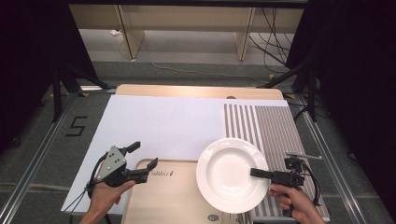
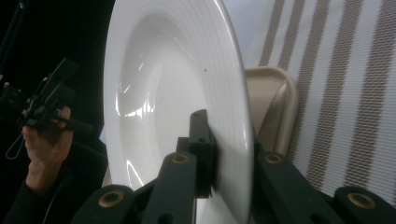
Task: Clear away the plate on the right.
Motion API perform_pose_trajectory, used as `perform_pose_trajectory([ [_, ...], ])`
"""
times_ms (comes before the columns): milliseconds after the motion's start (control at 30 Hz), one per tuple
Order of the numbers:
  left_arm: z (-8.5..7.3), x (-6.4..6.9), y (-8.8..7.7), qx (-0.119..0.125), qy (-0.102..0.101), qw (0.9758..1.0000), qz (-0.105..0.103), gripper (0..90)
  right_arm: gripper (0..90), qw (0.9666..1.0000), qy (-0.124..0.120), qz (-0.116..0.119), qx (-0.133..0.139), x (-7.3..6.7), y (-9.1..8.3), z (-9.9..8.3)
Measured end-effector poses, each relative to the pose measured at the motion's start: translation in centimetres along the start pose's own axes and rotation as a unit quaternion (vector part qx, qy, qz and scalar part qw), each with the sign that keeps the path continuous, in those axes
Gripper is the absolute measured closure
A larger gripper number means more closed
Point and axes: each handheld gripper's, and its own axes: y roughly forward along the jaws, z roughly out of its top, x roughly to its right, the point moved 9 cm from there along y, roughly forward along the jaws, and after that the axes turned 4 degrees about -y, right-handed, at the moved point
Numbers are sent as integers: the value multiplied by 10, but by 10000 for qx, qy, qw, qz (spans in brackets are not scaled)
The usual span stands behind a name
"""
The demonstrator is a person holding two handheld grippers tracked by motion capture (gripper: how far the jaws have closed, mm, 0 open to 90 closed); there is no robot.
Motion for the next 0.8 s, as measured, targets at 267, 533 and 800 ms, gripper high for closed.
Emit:
perform_pose_trajectory([
  [267, 1, 0, 0, 18, -7, 10000, 1, 172, 834, 9990, -225, 173, -339, -18, 23, -9],
  [533, 2, -1, -1, 99, -163, 9998, -24, 168, 833, 9974, -108, 226, -672, -31, 38, -17],
  [800, 3, -1, -1, 101, -153, 9998, -25, 168, 832, 9945, -256, 264, -983, -43, 59, -27],
])
